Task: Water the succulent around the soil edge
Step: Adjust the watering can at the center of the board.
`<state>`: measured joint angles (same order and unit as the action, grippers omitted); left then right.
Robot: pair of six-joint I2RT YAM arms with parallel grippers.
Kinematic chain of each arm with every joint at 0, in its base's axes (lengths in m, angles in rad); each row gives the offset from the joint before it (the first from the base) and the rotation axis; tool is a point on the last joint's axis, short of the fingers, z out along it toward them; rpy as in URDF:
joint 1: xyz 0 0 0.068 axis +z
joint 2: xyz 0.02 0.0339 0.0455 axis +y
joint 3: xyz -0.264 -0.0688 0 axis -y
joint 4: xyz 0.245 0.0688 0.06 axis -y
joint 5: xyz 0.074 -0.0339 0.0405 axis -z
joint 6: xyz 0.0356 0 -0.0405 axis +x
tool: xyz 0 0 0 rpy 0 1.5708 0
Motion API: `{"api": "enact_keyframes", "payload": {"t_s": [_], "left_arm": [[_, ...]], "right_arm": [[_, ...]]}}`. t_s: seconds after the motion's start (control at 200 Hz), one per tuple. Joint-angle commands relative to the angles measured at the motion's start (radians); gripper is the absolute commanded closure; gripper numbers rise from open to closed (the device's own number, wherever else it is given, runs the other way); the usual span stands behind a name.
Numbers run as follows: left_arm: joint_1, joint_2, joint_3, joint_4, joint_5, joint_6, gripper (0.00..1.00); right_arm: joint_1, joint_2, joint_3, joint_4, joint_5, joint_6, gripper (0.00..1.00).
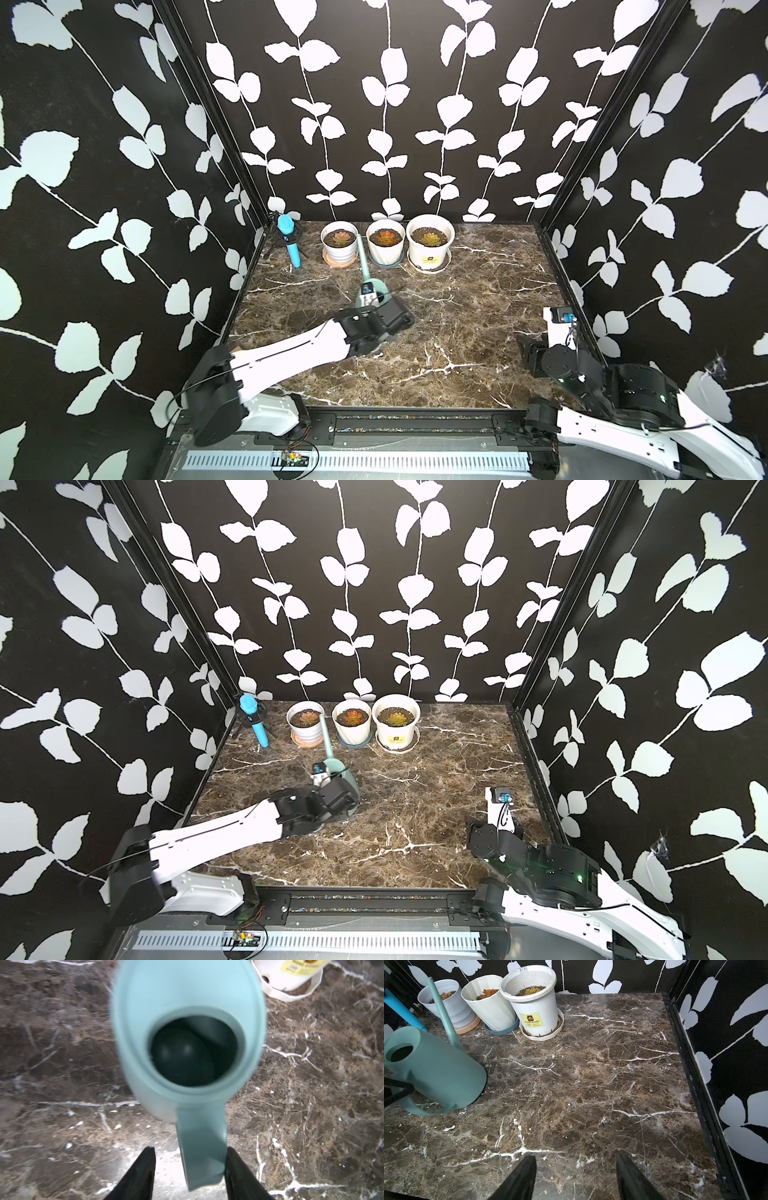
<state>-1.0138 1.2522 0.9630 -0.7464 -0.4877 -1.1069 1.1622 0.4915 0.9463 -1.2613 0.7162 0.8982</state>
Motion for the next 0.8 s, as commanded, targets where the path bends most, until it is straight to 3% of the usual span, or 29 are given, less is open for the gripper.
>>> {"api": "enact_keyframes", "payload": {"t_s": [0.0, 0.115, 0.255, 0.485, 0.795], "left_arm": [[0.047, -0.083, -0.055, -0.062, -0.004, 0.020, 0.46], [0.088, -0.128, -0.074, -0.092, 0.018, 0.053, 0.45], [0.093, -0.148, -0.060, -0.096, 0.019, 0.123, 0.35], [0.099, -0.153, -0.046, -0.073, 0.008, 0.250, 0.29], [0.135, -0.142, -0.017, -0.020, 0.047, 0.497, 0.48]], "right_arm": [[-0.004, 0.007, -0.020, 0.032, -0.004, 0.008, 0.36], [-0.005, 0.018, -0.018, 0.045, -0.012, 0.007, 0.36], [-0.004, 0.028, -0.019, 0.051, -0.019, 0.008, 0.36], [-0.004, 0.027, -0.006, 0.035, -0.021, 0.010, 0.37], [-0.004, 0.023, 0.010, -0.011, -0.022, 0.024, 0.38]]}}
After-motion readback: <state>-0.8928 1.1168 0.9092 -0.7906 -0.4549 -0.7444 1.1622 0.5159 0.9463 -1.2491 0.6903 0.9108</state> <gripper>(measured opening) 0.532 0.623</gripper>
